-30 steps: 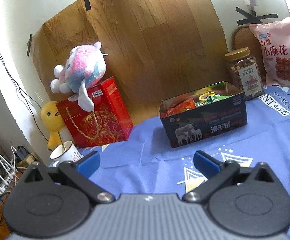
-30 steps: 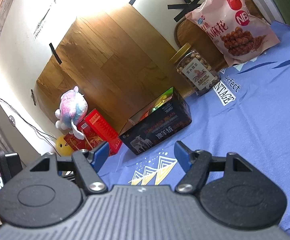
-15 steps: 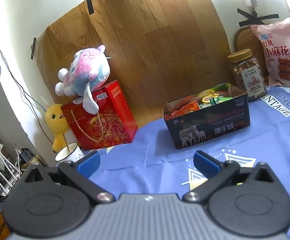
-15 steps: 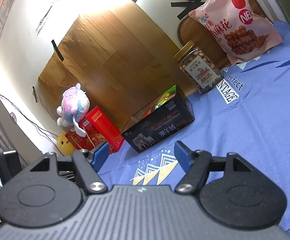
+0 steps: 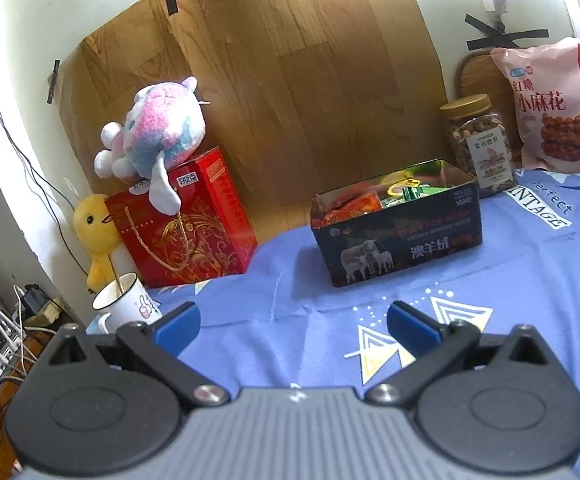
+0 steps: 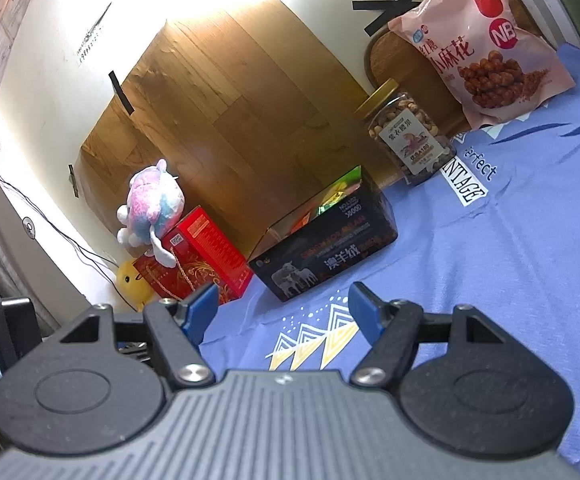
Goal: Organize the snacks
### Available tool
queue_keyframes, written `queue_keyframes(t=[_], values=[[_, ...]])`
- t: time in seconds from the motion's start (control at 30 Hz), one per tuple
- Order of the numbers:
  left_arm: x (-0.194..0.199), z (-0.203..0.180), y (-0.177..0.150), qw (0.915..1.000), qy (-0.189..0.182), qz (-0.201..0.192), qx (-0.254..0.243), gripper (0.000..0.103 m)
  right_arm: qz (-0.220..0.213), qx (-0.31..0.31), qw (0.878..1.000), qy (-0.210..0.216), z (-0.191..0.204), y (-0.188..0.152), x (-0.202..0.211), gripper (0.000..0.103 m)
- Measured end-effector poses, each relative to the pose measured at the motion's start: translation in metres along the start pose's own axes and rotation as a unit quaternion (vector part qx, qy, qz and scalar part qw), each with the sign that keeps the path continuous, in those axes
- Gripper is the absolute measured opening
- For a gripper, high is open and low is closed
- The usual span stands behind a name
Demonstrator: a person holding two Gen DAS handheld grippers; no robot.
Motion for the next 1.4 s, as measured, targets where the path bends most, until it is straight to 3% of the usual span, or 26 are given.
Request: queue_keyframes(t=[1.13, 1.4], values=[[-0.005, -0.02, -0.012, 0.9971, -0.06, 0.043, -0.013, 0.103, 0.002, -0.009, 1.0, -0.002, -0.005, -0.002, -0.002, 0.074], [-0.007, -0.021, -0.013, 0.9971, -0.059, 0.046, -0.014, 0.103, 0.004, -0.01, 1.0, -0.004, -0.007, -0.005, -0.003, 0.074]])
Point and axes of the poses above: each gripper's, at about its wrist camera, not at the fingertips, and x roughly against the way its jaws point, z to its left, y to its top, the point moved 4 cm from there along -x, roughly the way its jaws point, and after that the axes turned 15 degrees about y, right-handed, at the moved point
